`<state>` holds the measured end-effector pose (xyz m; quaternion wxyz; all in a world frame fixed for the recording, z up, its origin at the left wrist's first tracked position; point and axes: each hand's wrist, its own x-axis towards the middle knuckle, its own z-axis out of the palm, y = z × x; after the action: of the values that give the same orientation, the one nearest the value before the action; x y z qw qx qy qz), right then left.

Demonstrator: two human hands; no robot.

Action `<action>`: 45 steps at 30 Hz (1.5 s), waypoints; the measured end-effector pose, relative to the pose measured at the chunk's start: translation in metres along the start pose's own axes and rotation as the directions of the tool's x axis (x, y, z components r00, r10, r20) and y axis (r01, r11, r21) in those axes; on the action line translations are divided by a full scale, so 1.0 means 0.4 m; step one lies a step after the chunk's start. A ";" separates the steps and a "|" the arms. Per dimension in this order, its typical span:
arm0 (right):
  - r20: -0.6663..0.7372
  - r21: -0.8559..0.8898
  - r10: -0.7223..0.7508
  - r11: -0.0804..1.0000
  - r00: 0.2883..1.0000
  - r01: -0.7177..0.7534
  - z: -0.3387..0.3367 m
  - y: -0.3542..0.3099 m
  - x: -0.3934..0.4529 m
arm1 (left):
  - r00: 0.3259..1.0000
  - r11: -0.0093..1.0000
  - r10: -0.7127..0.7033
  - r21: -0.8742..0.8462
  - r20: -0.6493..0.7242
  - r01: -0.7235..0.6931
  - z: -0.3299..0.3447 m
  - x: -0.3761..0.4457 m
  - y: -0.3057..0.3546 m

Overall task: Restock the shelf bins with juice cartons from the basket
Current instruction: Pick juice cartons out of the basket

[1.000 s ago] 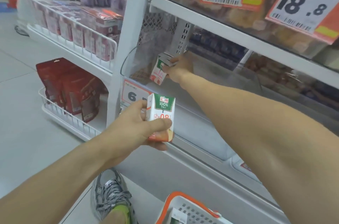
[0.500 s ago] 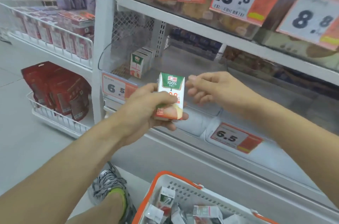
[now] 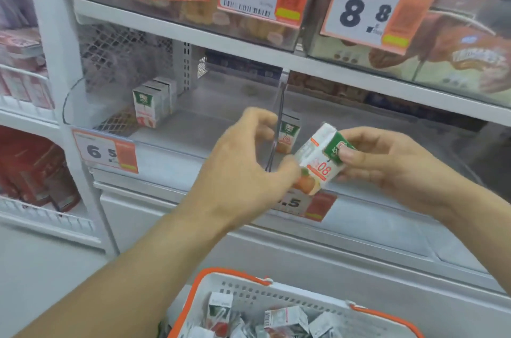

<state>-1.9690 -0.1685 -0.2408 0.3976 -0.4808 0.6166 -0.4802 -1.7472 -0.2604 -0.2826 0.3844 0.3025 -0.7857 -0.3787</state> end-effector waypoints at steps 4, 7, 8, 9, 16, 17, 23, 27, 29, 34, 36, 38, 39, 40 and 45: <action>-0.204 -0.147 -0.006 0.989 0.979 -0.024 -0.045 0.015 0.102 | 0.992 0.951 0.063 0.295 0.105 -0.092 0.032 0.022 -0.056; -0.302 -0.329 0.004 0.938 0.953 -0.108 -0.027 0.062 0.216 | 0.993 0.903 0.048 0.420 0.107 -0.089 0.081 0.024 -0.079; -0.314 -0.380 0.015 0.914 0.949 -0.140 -0.020 0.083 0.254 | 0.996 0.904 0.065 0.420 0.063 -0.085 0.091 0.023 -0.081; -0.322 -0.424 0.027 0.890 0.946 -0.169 -0.015 0.103 0.290 | 0.997 0.909 0.078 0.409 0.024 -0.081 0.098 0.022 -0.083; -0.438 -0.478 0.025 0.840 0.898 -0.257 0.026 0.175 0.385 | 0.995 0.918 0.098 0.387 0.008 -0.093 0.105 0.006 -0.111; -0.431 -0.457 0.060 0.846 0.900 -0.275 0.026 0.180 0.392 | 0.994 0.918 0.109 0.384 0.003 -0.102 0.103 0.008 -0.111; -0.375 -0.370 0.191 0.866 0.907 -0.335 0.016 0.198 0.435 | 0.994 0.936 0.110 0.340 -0.029 -0.093 0.109 0.019 -0.107; -0.219 -0.337 0.213 0.899 0.952 -0.279 0.000 0.194 0.457 | 0.994 0.936 0.108 0.340 -0.033 -0.091 0.112 0.017 -0.113; -0.196 -0.369 0.186 0.896 0.963 -0.248 -0.003 0.193 0.460 | 0.992 0.935 0.121 0.339 -0.034 -0.103 0.114 0.016 -0.116; -0.121 -0.388 0.204 0.891 0.971 -0.235 -0.032 0.188 0.440 | 0.995 0.920 0.097 0.384 -0.025 -0.080 0.117 0.019 -0.117; -0.124 -0.461 0.214 0.852 0.969 -0.248 -0.047 0.171 0.407 | 0.996 0.920 0.093 0.383 -0.016 -0.080 0.118 0.017 -0.113; -0.165 -0.489 0.175 0.840 0.971 -0.234 -0.063 0.140 0.350 | 0.994 0.907 0.112 0.409 -0.001 -0.102 0.113 0.015 -0.109; -0.177 -0.534 0.100 0.826 0.979 -0.180 -0.074 0.120 0.312 | 0.991 0.885 0.134 0.450 0.005 -0.122 0.108 0.013 -0.109; -0.178 -0.612 -0.007 0.784 0.984 -0.105 -0.082 0.093 0.262 | 0.988 0.860 0.156 0.491 0.002 -0.137 0.103 0.011 -0.107; -0.045 -0.650 -0.320 0.728 0.946 0.216 -0.083 0.020 -0.071 | 0.941 0.836 0.337 0.455 0.017 -0.308 0.101 -0.027 -0.048</action>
<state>-1.9961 -0.1333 -0.2404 0.0884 -0.6325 0.6950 -0.3305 -1.7718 -0.2476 -0.3194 0.3869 0.2585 -0.8788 -0.1059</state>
